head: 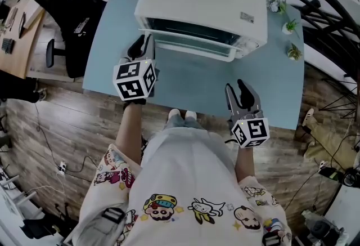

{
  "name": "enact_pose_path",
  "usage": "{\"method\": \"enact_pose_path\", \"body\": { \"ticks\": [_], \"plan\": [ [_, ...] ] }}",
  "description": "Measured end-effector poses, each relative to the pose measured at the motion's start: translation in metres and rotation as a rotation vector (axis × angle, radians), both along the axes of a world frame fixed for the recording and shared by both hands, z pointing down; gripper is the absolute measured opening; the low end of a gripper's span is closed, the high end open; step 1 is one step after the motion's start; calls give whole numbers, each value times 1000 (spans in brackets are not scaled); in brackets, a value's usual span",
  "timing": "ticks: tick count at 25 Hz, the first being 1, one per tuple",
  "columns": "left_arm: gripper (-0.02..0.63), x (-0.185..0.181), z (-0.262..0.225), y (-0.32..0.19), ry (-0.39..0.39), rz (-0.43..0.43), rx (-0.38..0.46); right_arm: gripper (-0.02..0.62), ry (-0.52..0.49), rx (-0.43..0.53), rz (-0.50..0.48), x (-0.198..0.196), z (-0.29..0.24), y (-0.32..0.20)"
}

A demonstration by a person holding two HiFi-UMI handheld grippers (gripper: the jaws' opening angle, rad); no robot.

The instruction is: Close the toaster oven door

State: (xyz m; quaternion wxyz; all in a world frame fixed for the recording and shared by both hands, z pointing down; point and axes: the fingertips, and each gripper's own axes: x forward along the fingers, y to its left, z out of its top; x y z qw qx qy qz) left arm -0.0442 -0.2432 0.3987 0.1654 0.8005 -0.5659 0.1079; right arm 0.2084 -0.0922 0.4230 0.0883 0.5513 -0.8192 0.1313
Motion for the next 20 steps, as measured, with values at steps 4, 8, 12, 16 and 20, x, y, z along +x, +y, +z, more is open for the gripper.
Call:
{"method": "enact_pose_path", "body": {
  "ticks": [4, 8, 12, 16, 20],
  "plan": [
    [80, 3, -5, -14, -2, -4, 12, 161, 0, -7, -3, 2, 2, -4],
    [80, 5, -9, -22, -4, -5, 21, 161, 1, -12, -8, 2, 3, -7],
    [80, 8, -12, -33, -8, -6, 32, 161, 3, -12, -7, 4, 3, -10],
    [80, 9, -14, -39, -17, -8, 39, 161, 2, -16, 1, 7, 5, -9],
    [78, 9, -14, -39, -17, -14, 49, 161, -2, -20, 10, 10, 7, -8]
  ]
}}
